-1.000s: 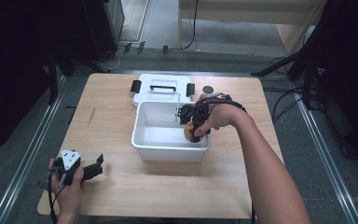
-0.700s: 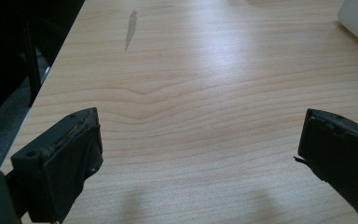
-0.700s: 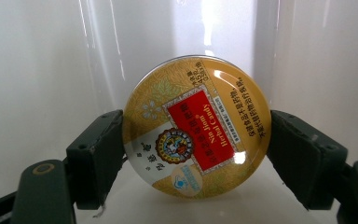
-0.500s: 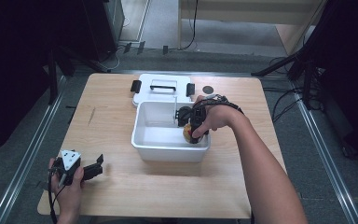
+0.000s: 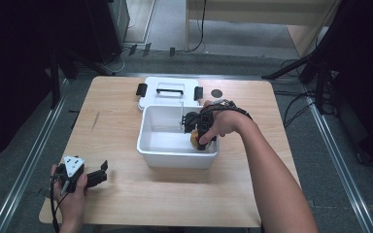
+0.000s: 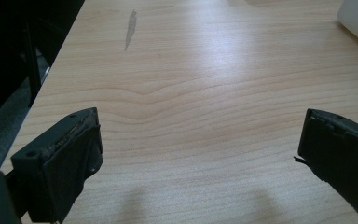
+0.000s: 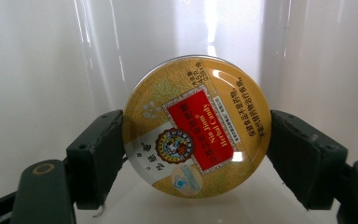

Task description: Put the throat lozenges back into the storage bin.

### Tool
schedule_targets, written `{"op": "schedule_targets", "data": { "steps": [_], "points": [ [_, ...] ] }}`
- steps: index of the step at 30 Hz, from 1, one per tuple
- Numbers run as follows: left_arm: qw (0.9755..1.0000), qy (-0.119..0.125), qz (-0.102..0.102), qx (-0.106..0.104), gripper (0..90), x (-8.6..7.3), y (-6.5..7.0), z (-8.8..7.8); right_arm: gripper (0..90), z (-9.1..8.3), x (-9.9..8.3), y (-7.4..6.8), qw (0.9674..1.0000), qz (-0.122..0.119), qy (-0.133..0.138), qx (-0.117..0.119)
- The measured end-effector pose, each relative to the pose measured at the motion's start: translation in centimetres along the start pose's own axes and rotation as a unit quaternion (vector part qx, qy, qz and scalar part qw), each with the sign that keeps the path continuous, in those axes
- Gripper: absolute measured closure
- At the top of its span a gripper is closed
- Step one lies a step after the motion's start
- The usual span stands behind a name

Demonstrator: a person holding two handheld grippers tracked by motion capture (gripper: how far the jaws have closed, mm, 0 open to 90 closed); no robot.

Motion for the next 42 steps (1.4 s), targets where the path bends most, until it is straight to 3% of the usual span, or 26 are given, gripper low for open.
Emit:
{"op": "schedule_targets", "data": {
  "steps": [15,25,32,42],
  "points": [
    [1.0000,0.000,0.000,0.000,0.2,0.0,0.0,0.0,22.3,0.8,0.3,0.0,0.9999,0.002,-0.011,0.004],
    [1.0000,-0.001,0.000,-0.001,0.2,0.0,0.0,0.0,22.3,1.4,0.4,0.2,0.9998,0.008,-0.016,-0.006],
    [1.0000,-0.001,0.000,-0.001,0.1,0.0,0.0,0.0,22.3,1.9,0.4,0.3,0.9991,0.015,-0.036,-0.016],
    [1.0000,-0.001,-0.002,0.000,0.1,0.0,0.0,0.0,22.2,2.0,0.4,0.4,0.9988,0.007,-0.045,-0.019]
  ]
}}
Point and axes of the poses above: each handheld gripper's, and its own axes: z roughly forward along the jaws, x roughly out of its top, y roughly to its right, the point moved 7 cm from there along z, roughly forward along the jaws, and after that the axes turned 3 degrees about -z, right-handed, at the moved point
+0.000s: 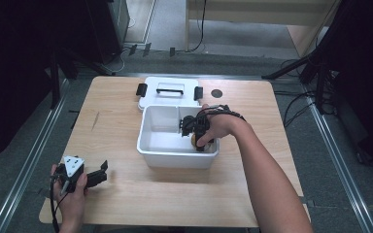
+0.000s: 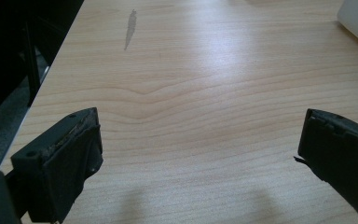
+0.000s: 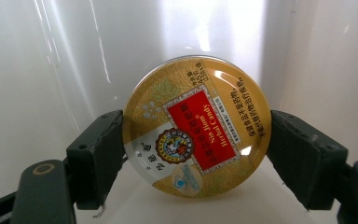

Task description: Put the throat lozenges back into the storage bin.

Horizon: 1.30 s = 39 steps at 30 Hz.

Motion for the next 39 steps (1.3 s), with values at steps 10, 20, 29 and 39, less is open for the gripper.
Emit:
{"op": "schedule_targets", "data": {
  "steps": [10,20,29,39],
  "points": [
    [1.0000,0.000,0.000,0.000,0.1,0.0,0.0,0.0,21.4,-0.1,-0.1,-0.1,1.0000,-0.005,0.000,-0.002],
    [1.0000,0.000,0.001,0.000,0.2,0.0,0.0,0.0,26.8,-0.2,-0.1,0.0,1.0000,-0.004,0.002,-0.005],
    [1.0000,0.000,0.001,0.000,0.1,0.0,0.0,0.0,38.8,-0.7,-0.1,0.0,0.9999,-0.002,0.017,-0.002],
    [1.0000,0.001,0.001,0.000,0.2,0.0,0.0,0.0,44.0,-1.9,-0.3,-0.4,0.9990,-0.009,0.041,0.011]
  ]
}}
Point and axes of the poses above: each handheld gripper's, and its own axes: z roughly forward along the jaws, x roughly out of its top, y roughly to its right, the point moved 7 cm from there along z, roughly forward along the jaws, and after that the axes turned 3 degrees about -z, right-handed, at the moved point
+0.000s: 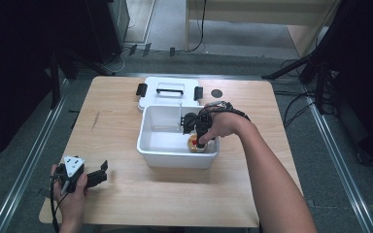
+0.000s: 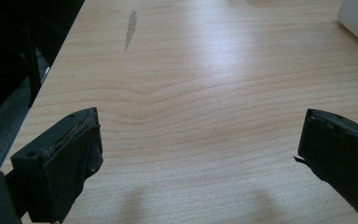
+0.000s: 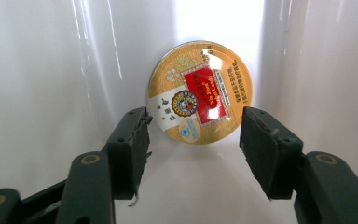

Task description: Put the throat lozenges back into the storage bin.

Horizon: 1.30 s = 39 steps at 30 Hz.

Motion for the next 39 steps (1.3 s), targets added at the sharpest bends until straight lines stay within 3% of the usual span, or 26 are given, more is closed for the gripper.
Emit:
{"op": "schedule_targets", "data": {
  "steps": [24,39],
  "points": [
    [1.0000,0.001,0.001,0.001,0.1,0.0,0.0,0.0,61.6,-4.6,-1.1,-0.4,0.9984,0.015,0.055,0.005],
    [1.0000,0.000,0.003,0.000,0.2,0.0,0.0,0.0,64.7,-7.7,-2.7,-0.7,0.9968,0.014,0.078,-0.007]
  ]
}}
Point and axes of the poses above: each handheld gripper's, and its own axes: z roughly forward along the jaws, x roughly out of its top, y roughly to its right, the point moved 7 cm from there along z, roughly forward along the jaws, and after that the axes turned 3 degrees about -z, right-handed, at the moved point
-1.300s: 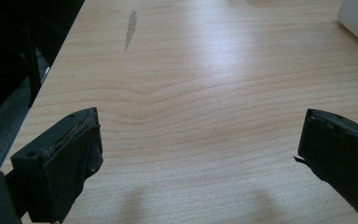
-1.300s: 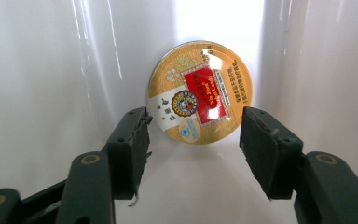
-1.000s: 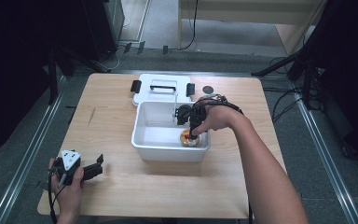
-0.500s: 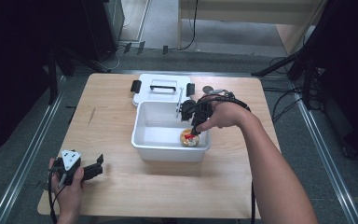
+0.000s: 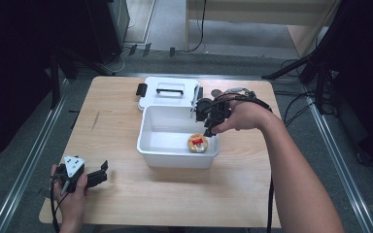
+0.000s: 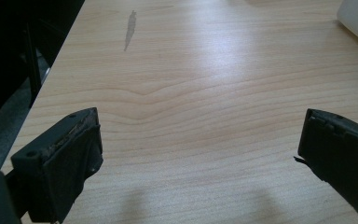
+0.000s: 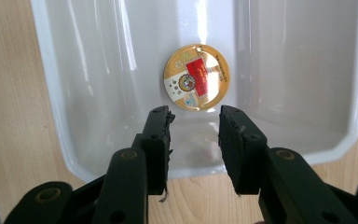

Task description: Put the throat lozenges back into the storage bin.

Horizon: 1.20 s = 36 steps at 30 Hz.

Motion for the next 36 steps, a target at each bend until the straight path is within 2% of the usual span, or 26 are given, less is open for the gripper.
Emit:
{"op": "schedule_targets", "data": {
  "steps": [1,2,4,6,12,18,21,29,32,36],
  "points": [
    [1.0000,0.000,0.000,0.000,0.1,0.0,0.0,0.0,64.7,-0.2,-0.2,-0.1,1.0000,0.006,-0.004,-0.001],
    [1.0000,-0.001,0.001,0.000,0.2,0.0,0.0,0.0,64.7,-0.3,-0.2,0.1,1.0000,-0.001,0.004,-0.001],
    [1.0000,-0.001,0.001,0.000,0.2,0.0,0.0,0.0,64.7,-0.8,-0.7,-0.1,0.9999,0.014,0.001,-0.004],
    [1.0000,0.000,0.001,0.000,0.1,0.0,0.0,0.0,64.6,-1.1,-0.9,0.1,0.9999,0.009,0.010,-0.008],
    [1.0000,-0.001,0.001,0.000,0.2,0.0,0.0,0.0,63.4,-2.2,-2.3,0.1,0.9994,0.023,0.018,-0.019],
    [1.0000,0.000,0.001,0.001,0.1,0.0,0.0,0.0,61.9,-2.9,-3.8,-0.1,0.9980,0.039,0.040,-0.028],
    [1.0000,0.000,0.001,0.000,0.2,0.0,0.0,0.0,59.3,-3.2,-4.6,-0.3,0.9961,0.054,0.059,-0.036],
    [1.0000,-0.001,0.001,0.001,0.1,0.0,0.0,0.0,51.2,-2.4,-7.7,-1.1,0.9863,0.101,0.117,-0.056],
    [1.0000,-0.001,0.001,0.001,0.1,0.0,0.0,0.0,48.0,-1.7,-9.1,-1.4,0.9812,0.120,0.136,-0.065],
    [1.0000,-0.002,0.002,0.002,0.1,0.0,0.0,0.0,42.5,-0.7,-10.4,-1.9,0.9728,0.147,0.160,-0.080]
  ]
}}
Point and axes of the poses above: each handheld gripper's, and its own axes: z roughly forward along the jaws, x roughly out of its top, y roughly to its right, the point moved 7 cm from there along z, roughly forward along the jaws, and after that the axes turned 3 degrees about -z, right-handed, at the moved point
